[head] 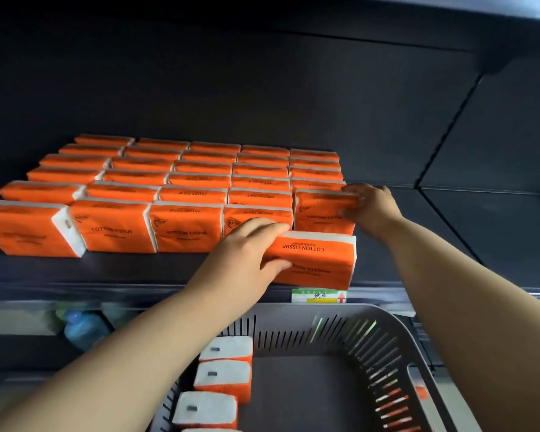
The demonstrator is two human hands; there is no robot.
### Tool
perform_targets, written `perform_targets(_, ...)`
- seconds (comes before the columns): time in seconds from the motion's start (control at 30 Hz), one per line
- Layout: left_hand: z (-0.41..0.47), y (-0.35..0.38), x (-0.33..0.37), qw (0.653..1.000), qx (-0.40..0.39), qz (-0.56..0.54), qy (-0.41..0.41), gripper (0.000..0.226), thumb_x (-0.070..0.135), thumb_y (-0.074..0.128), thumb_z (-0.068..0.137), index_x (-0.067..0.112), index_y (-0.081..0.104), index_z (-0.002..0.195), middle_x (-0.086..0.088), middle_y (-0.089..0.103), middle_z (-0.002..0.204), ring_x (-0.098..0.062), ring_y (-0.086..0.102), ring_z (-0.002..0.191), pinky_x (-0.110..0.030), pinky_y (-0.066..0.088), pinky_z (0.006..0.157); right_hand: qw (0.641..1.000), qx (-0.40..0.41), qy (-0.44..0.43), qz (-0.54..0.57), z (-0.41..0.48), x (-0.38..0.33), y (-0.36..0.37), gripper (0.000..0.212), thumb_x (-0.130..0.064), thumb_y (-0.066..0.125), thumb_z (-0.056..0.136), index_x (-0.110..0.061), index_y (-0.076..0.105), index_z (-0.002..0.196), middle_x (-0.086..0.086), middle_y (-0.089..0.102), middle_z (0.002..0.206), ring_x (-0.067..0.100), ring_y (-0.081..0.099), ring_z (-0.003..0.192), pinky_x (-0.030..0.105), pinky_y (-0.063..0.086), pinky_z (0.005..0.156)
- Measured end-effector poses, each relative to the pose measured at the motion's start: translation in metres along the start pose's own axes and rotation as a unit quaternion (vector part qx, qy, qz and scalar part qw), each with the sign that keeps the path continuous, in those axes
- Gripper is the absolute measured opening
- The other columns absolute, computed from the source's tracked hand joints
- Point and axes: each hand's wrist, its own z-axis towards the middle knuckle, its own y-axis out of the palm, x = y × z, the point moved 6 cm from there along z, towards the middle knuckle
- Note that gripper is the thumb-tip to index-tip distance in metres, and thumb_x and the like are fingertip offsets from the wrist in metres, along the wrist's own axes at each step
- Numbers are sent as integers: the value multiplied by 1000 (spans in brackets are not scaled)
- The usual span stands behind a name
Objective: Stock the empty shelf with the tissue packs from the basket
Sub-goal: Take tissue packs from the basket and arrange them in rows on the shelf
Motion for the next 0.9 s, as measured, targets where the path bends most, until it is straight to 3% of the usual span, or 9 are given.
perform_targets(0.2,1,0,-1,1000,0,-2,-1,51,27,72,80,22,56,129,11,52,128,-1,43,112,-2,22,91,997,53,30,41,-3,4,7,47,-8,63,80,-17,54,125,12,48,126,26,55,102,21,37,80)
perform_targets(0.37,0,1,-1,1000,-2,10,-1,52,26,72,80,21,56,129,10,53,127,-7,47,114,-12,27,95,996,61,38,58,-6,7,8,47,-9,65,78,-17,55,123,10,52,125,25,55,107,22,37,81)
perform_targets(0.57,-3,7,-1,1000,-12,19,-1,53,28,71,80,21,55,130,11,52,129,-7,46,114,-9,25,95,996,55,32,66,-12,12,2,46,-15,67,78,-20,54,122,7,57,123,23,54,109,23,37,82)
perform_targets(0.63,-3,11,3,1000,-13,21,1,53,27,71,81,20,55,130,10,52,129,-7,46,114,-7,24,94,996,56,28,64,-15,14,-3,46,-17,67,79,-19,53,123,7,57,124,18,54,98,22,36,80)
perform_targets(0.73,5,16,16,999,-6,30,17,52,24,71,82,16,55,130,5,52,127,-14,51,111,-16,34,94,996,62,14,62,-21,16,-12,47,-18,69,80,-16,53,124,8,57,123,11,50,86,20,35,76)
perform_targets(0.9,37,21,42,998,8,64,25,52,31,64,86,19,50,134,5,49,129,-16,50,112,-26,38,93,995,60,2,81,-31,20,-30,41,-10,64,82,-12,55,122,12,59,120,23,59,100,22,38,80)
